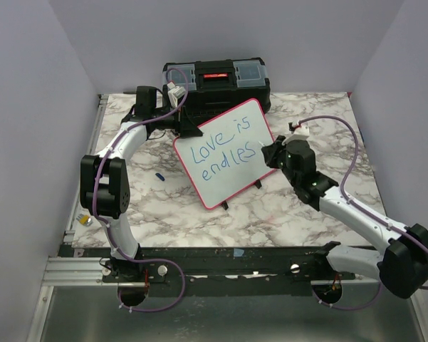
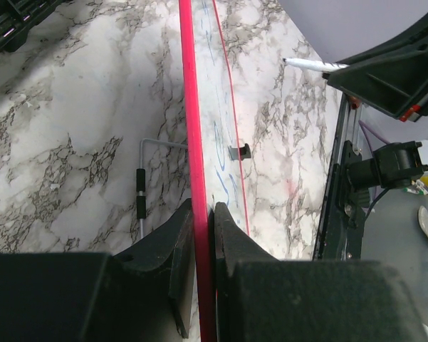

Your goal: Write a sentence on the whiteboard

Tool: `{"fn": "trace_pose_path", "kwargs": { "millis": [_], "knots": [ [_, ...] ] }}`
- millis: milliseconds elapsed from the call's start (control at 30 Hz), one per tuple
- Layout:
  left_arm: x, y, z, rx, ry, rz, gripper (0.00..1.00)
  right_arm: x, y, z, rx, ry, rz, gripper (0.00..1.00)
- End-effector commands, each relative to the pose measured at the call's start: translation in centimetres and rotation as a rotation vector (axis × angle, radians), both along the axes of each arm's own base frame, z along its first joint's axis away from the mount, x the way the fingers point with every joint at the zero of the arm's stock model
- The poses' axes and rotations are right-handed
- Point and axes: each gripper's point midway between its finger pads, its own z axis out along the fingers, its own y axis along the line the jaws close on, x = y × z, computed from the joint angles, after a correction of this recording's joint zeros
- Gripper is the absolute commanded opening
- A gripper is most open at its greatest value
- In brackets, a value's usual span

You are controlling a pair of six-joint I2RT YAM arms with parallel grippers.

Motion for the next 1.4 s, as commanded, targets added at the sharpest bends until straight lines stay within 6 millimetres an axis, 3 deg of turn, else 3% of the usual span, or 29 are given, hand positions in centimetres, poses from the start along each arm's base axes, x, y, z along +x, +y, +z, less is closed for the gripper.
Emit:
{"fn": "trace_pose_path", "kwargs": {
  "millis": [0, 333, 833, 1367],
  "knots": [
    [0.2, -0.3, 2.4, -0.014, -0.187, -0.044, 0.00, 1.3, -2.3, -1.9, -0.061, 0.077, -0.176, 0.01],
    [0.3, -0.3, 2.4, -0.015, -0.187, -0.045, 0.00, 3.1, -1.5, -2.5, -0.094, 0.105, -0.171, 0.01],
    [0.4, -0.4, 2.3, -0.016, -0.185, -0.045, 0.00, 5.3, -1.8, -3.4, -0.127, 0.126, -0.186, 0.01],
    [0.4, -0.4, 2.3, -0.017, -0.182, -0.047, 0.00, 6.5, -1.2, -4.0, -0.128, 0.133, -0.163, 0.01]
  ]
}}
